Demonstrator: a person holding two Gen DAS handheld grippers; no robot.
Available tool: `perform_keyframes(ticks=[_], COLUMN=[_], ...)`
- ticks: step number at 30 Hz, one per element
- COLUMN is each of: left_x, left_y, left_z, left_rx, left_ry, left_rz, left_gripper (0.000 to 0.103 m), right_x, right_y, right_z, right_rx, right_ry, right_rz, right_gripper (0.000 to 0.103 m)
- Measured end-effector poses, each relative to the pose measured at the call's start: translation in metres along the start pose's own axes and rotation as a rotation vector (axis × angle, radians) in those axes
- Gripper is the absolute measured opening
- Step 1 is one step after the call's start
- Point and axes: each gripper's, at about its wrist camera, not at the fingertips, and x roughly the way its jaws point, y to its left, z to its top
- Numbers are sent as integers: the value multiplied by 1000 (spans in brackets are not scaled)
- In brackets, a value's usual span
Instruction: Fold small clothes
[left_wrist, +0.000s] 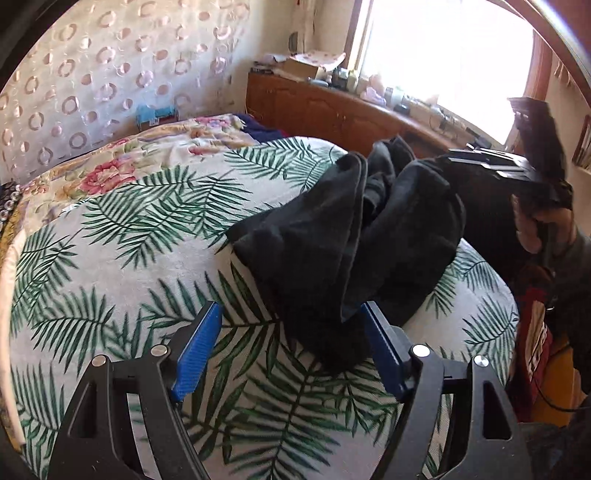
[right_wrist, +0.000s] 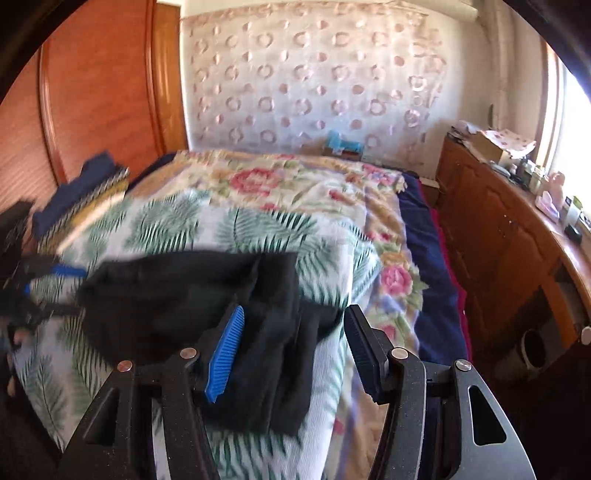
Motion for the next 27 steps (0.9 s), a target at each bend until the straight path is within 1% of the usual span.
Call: perform_keyframes(ticks=[2, 4, 7, 9, 12, 14, 16, 18, 19, 20, 21, 22, 24, 26, 27], left_x=[7, 12, 11, 10, 11, 12, 13, 13, 13, 11, 7, 4, -5, -12, -17], left_y=[-1, -1, 2, 9, 22, 28, 35, 44, 48, 51, 52, 52, 49, 49, 49], left_z=[4, 11, 24, 33, 40, 44, 50, 57, 61, 65, 68, 70, 73, 74, 75], left_rx=[1, 0, -1, -14, -43, -49, -59, -92, -109, -122, -126, -126, -120, -126, -135], left_ry=[11, 12, -26, -55, -76, -87, -107, -122, -127, -133, -144, -153, -181, -208, -226], left_rz=[-4, 6, 31, 67, 98, 131, 166, 182, 179, 170, 161, 156, 142, 132, 123], left_gripper=[77, 77, 77, 77, 77, 77, 77, 77, 77, 77, 77, 77, 77, 77, 77], right_x=[-8, -17, -29, -22, -1, 10, 16, 24, 29, 35, 40, 46, 58, 72, 76], right_y=[0, -1, -2, -1, -1, -2, -4, -6, -8, -11, -13, -17, -25, -33, -36], right_z=[-5, -7, -7, -10, -12, -1, 12, 28, 35, 43, 49, 56, 64, 64, 65], right_rx=[-6, -6, -14, -49, -64, -76, -66, -70, -66, -55, -43, -30, 9, 60, 77], right_ry=[16, 10, -2, 26, 75, 59, 30, 4, -4, -10, -12, -16, -15, 16, 28], right_rz=[5, 13, 55, 56, 38, 38, 60, 74, 84, 104, 124, 131, 110, 52, 40], right_gripper=[58, 58, 58, 58, 58, 58, 58, 58, 53, 44, 22, 9, 5, 4, 4])
